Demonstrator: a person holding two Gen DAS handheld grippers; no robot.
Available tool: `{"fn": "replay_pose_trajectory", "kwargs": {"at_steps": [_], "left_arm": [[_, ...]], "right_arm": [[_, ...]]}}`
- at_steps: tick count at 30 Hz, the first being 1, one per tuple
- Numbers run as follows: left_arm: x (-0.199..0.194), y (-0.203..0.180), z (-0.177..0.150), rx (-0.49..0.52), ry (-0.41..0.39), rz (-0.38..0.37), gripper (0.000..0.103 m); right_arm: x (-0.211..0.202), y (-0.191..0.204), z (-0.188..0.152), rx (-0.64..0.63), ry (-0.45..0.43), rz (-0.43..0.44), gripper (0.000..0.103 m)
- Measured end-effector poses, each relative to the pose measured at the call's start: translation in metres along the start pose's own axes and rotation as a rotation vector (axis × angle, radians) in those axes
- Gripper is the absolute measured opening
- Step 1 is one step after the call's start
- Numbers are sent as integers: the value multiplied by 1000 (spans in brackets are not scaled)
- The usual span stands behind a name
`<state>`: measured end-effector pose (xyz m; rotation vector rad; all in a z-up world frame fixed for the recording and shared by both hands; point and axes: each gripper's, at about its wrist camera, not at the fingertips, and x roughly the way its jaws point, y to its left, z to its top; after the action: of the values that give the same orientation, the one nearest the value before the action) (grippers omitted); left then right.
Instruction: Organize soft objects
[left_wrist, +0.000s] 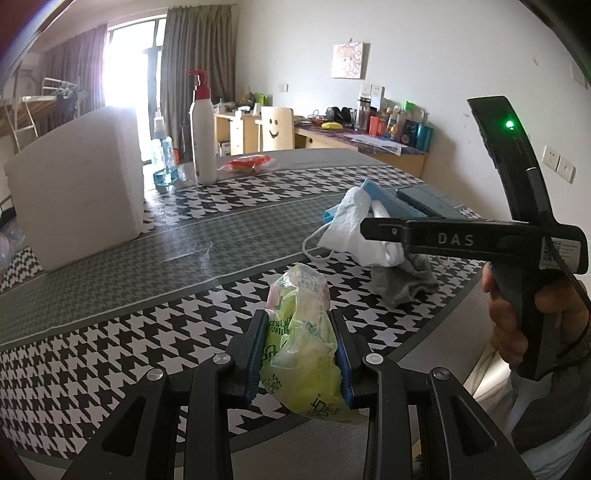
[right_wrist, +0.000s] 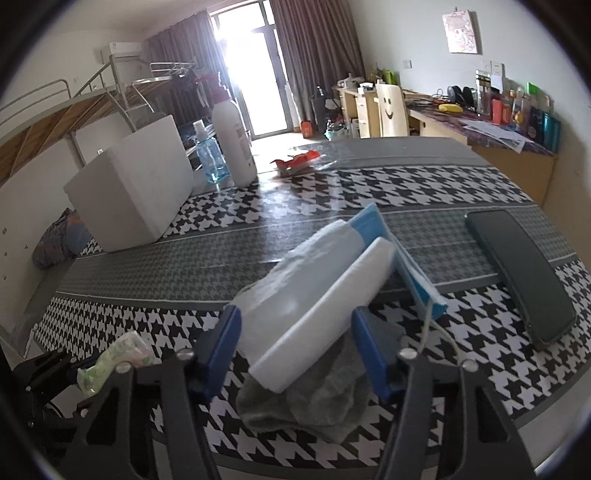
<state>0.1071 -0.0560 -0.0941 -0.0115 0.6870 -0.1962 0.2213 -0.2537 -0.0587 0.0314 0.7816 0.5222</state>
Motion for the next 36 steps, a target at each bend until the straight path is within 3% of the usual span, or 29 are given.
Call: {"fn": "replay_pose_trajectory", "kwargs": {"at_steps": [10,14,19,23,36], "left_arm": [[-3,8,-5,-11,4,3,35],[-4,9,-5,-14,2,5,35],[-5,10,-5,-14,0,6,35],[-6,11,-5,-16,-2,9,35],[-18,14,2,-21,-35,36,35]], "right_arm": [[13,5,-1,-1,58,-21,57],[18,5,-1,-1,80,-36,30],[16,4,0,-1,77,-37,13],[7,2,4,1,55,-28,9],[-42,10,20,-9,-90,4,9]]}}
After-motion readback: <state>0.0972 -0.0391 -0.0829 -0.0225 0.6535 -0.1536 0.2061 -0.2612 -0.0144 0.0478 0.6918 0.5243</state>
